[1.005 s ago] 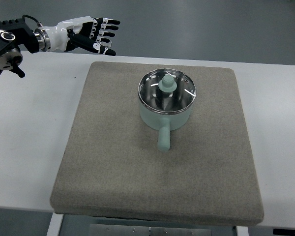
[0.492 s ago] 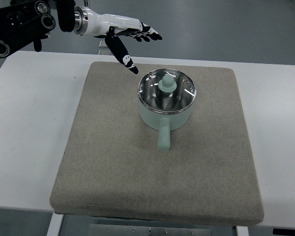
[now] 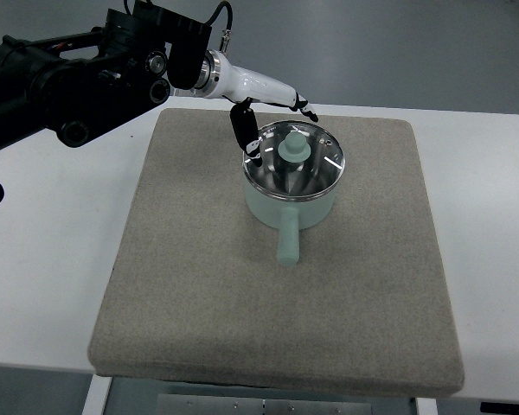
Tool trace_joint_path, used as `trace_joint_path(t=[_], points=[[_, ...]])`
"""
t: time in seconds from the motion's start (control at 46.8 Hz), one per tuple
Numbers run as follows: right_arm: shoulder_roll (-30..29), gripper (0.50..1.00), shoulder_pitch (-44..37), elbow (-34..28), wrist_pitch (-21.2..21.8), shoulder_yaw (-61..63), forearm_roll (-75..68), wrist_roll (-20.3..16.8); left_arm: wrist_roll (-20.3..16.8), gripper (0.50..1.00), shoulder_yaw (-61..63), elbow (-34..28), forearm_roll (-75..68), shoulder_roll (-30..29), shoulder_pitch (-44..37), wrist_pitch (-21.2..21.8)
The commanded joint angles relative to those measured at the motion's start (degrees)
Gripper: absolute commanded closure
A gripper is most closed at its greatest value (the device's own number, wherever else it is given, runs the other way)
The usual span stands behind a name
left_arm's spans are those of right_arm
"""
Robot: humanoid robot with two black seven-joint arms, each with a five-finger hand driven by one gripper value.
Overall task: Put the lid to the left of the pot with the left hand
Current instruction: 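Reach the left hand over the glass lid toward its green knob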
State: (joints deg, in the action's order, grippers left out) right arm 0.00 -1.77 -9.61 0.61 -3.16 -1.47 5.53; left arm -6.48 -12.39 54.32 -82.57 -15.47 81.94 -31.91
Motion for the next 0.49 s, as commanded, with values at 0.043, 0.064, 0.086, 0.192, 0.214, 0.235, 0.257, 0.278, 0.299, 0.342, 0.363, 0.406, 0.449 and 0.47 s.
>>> trace_joint_path(t=[0.043,0.064,0.086,0.192,0.214,0.235,0.257,0.278,0.299,0.342,0.363,0.406,0.449,0.47], points=[[0.00,0.576,0.01,0.03,0.01,0.00,-0.03,0.00,0.07,0.506,0.08,-0.09,-1.97,1.14,0.32,0.00],[0.00,0.576,0.01,0.03,0.01,0.00,-0.03,0.00,0.07,0.506,0.08,-0.09,-2.85,1.41,0.32,0.00],[0.00,0.576,0.01,0.03,-0.08,0.00,-0.03,0.00,0.07,0.506,0.08,-0.09,-3.81,1.50,0.32,0.00],[0.00,0.576,0.01,-0.06,0.01,0.00,0.06,0.00,0.07,0.506,0.00,-0.09,-5.76,1.76,0.24,0.00],[0.00,0.576,0.01,0.03,0.01,0.00,-0.02,0.00,0.07,0.506,0.00,-0.09,-5.76,1.76,0.24,0.00],[0.00,0.576,0.01,-0.06,-0.08,0.00,-0.03,0.00,0.07,0.506,0.00,-0.09,-5.76,1.76,0.24,0.09],[0.00,0.576,0.01,0.03,0.00,0.00,0.06,0.00,0.07,0.508,0.00,-0.09,-5.76,1.85,0.24,0.09],[0.00,0.576,0.01,0.03,0.01,0.00,-0.02,0.00,0.07,0.508,0.00,-0.09,-5.76,1.85,0.24,0.18],[0.00,0.576,0.01,-0.06,0.01,0.00,-0.03,0.00,0.07,0.508,0.00,-0.09,-5.76,1.93,0.32,0.26],[0.00,0.576,0.01,-0.06,0.01,0.00,-0.03,0.00,0.07,0.508,0.00,-0.09,-5.76,2.37,0.24,0.53],[0.00,0.576,0.01,0.03,-0.08,0.00,-0.03,0.00,0.07,0.508,-0.09,-0.09,-5.76,2.64,0.24,0.79],[0.00,0.576,0.01,0.03,0.01,0.00,-0.03,0.00,0.07,0.508,-0.09,-0.09,-5.67,2.73,0.15,1.32],[0.00,0.576,0.01,0.03,0.01,0.00,-0.03,0.00,0.07,0.508,-0.09,-0.09,-5.49,2.81,0.15,1.58],[0.00,0.576,0.01,-0.06,-0.08,0.00,-0.03,0.00,0.07,0.506,-0.09,-0.09,-5.49,2.81,0.15,1.58]])
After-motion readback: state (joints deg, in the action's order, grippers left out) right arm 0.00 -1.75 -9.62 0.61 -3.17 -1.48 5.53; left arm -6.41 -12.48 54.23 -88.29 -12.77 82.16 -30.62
